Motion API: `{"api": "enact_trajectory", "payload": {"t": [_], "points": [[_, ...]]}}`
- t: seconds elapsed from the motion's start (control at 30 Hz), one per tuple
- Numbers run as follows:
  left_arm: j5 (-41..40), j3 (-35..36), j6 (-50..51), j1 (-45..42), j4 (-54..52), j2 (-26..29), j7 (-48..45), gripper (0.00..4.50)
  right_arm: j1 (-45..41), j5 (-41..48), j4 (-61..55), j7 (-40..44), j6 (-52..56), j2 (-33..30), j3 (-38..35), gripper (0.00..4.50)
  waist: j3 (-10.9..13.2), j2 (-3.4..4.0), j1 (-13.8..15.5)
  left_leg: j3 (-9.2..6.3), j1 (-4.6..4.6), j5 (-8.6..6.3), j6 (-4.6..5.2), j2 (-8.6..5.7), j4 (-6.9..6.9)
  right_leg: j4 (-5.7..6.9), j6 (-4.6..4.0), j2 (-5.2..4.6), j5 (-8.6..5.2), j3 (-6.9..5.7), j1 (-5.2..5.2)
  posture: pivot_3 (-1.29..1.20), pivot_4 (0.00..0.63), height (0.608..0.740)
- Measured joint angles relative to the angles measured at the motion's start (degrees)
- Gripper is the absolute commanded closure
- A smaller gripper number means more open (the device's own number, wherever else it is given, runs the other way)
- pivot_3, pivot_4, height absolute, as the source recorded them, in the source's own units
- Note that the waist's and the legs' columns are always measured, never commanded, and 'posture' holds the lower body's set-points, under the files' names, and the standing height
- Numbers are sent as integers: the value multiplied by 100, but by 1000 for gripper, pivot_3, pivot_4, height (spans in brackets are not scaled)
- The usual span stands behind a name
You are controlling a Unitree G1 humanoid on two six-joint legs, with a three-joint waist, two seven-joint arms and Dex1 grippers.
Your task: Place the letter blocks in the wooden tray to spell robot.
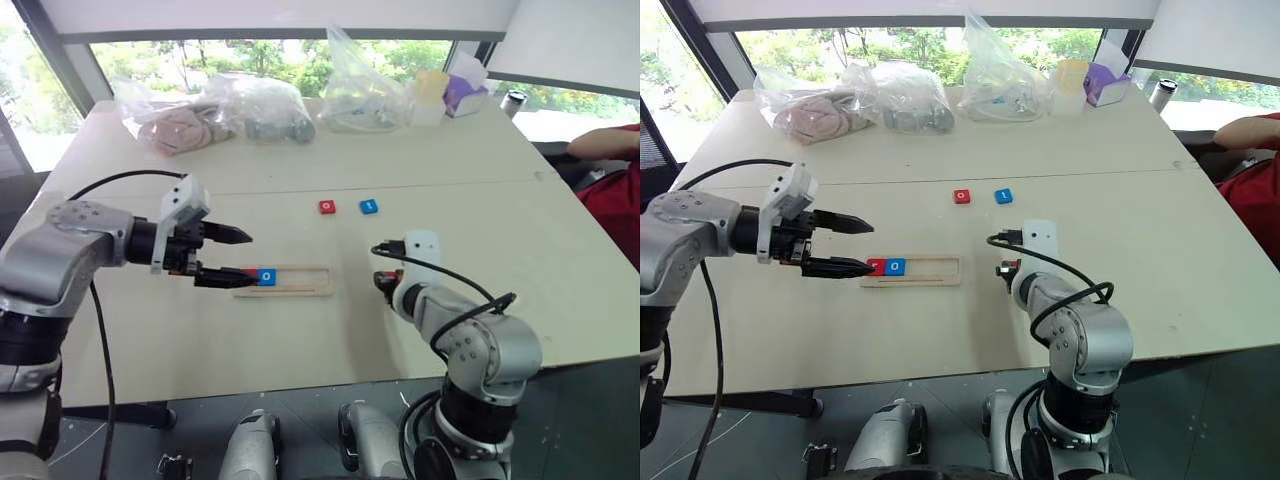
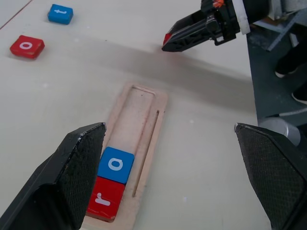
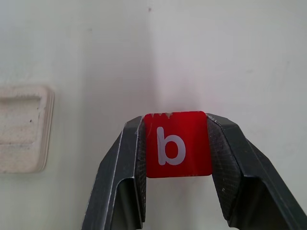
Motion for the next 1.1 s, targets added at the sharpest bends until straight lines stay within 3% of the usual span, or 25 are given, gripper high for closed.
{"api": "enact_trajectory", "payload": {"t": [0.13, 0.33, 0.37, 0.53, 0.63, 0.7, 0.77, 0.9, 0.97, 1.1], "points": [[80, -182, -44, -102, 87, 0, -133, 0, 2, -69, 49, -79, 1, 40, 13, 3308, 0, 0, -2, 1, 0, 0, 0, -1, -4, -3, 0, -2, 0, 1, -1, 0, 150, 740], [130, -206, -56, -104, 89, 0, -220, 0, 4, -167, 120, -137, 1, 47, -98, 317, 0, 0, -3, 0, 0, 0, 0, -1, -13, -6, 0, -2, 0, 1, -4, 0, 150, 740], [133, -206, -69, -104, 103, 0, -228, 0, 4, -171, 121, -138, 1, 47, -103, 31, 0, 0, -4, 0, 0, 0, 0, -1, -15, -7, 0, -1, 0, 1, -4, 0, 150, 740], [183, -208, -187, -104, 189, -6, -238, 0, -111, -92, 113, 120, 2, -181, -215, 31, 1, 1, -2, 0, 0, 0, 0, -1, -17, -9, 0, -2, 0, 1, -5, 0, 150, 740], [228, -211, -282, -103, 192, -13, -291, 0, -483, 142, 5, 603, -7, -880, -363, 31, 2, 2, 4, 2, 0, 0, 0, -2, -16, -12, 1, -8, -1, 2, -2, 0, 150, 740], [240, -235, -320, -92, 178, 2, -421, 0, -571, 551, -18, 1375, -306, -1876, -235, 31, 3, 3, 12, 3, -1, 0, 0, -5, -22, -18, 3, -10, -3, 3, -1, 0, 150, 740], [240, -328, -410, 66, -4, 222, -709, 0, -402, 1078, 172, 2779, -1328, -3287, -206, 31, 5, 3, 9, 4, 2, 0, 1, -15, -37, -33, 13, -11, -10, 6, 4, 0, 150, 740], [241, -436, -510, 384, -460, 516, -1069, 0, 313, 1420, 877, 4826, -3301, -4626, 17, 31, 4, 0, 10, 4, 3, -11, 19, -23, -49, -30, 32, -2, -22, 3, 6, 0, 150, 740], [260, -465, -585, 504, -740, 617, -1136, 0, 518, 1447, 1509, 5669, -4209, -4937, 277, 31, 5, 0, -2, 6, 6, -14, 24, -21, -46, -21, 32, 2, -22, 4, 4, 0, 150, 740], [289, -485, -674, 722, -1115, 697, -1115, 0, 444, 1199, 2594, 6516, -5603, -5171, 781, 31, 7, 2, -2, 7, 14, -13, 24, -20, -28, -9, 22, 6, -19, 7, 6, 0, 150, 740]]}}
